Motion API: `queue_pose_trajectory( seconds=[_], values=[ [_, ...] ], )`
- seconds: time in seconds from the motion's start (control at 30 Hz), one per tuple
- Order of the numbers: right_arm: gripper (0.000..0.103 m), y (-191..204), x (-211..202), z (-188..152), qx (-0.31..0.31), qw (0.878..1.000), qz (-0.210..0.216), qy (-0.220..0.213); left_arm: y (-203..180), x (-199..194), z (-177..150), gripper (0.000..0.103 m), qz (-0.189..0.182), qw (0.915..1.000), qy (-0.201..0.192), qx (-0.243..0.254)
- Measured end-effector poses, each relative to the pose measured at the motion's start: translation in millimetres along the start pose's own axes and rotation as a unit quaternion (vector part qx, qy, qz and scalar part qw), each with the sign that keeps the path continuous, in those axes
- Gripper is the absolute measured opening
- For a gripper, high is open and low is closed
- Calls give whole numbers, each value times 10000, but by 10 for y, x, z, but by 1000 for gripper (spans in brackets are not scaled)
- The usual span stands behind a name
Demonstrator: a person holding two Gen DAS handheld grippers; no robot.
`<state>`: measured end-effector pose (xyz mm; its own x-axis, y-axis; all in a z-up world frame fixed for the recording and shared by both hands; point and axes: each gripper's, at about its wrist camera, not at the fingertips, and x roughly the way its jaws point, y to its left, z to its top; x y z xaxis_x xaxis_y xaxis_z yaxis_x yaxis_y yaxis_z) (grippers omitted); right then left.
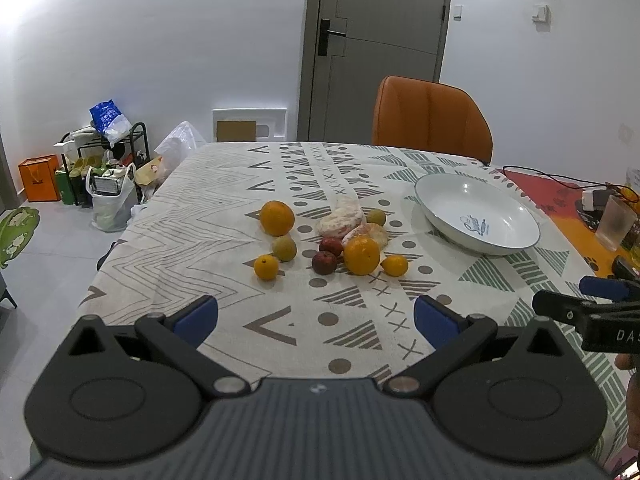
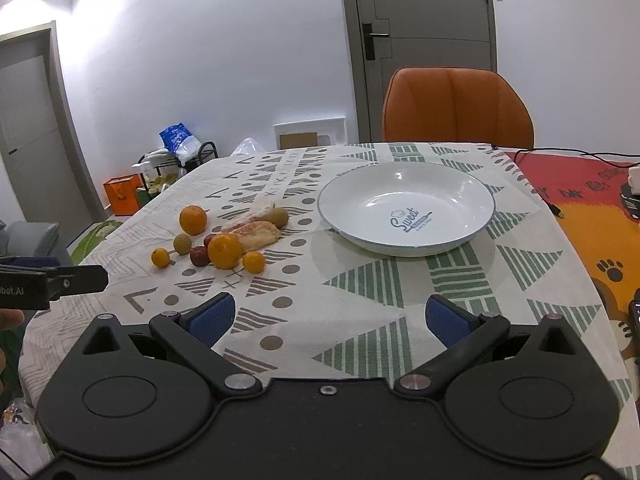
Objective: Organize fruits
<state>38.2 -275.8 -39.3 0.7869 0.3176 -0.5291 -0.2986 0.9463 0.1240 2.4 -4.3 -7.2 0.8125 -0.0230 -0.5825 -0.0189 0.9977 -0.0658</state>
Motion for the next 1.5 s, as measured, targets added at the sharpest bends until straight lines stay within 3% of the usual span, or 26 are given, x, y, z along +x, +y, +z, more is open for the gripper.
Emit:
queue_pose_trajectory(
  seconds=[1.5],
  values=[
    [103, -10, -16, 10, -16, 10000, 18, -30, 48, -34, -3, 103, 37, 9999, -91, -40]
  ],
)
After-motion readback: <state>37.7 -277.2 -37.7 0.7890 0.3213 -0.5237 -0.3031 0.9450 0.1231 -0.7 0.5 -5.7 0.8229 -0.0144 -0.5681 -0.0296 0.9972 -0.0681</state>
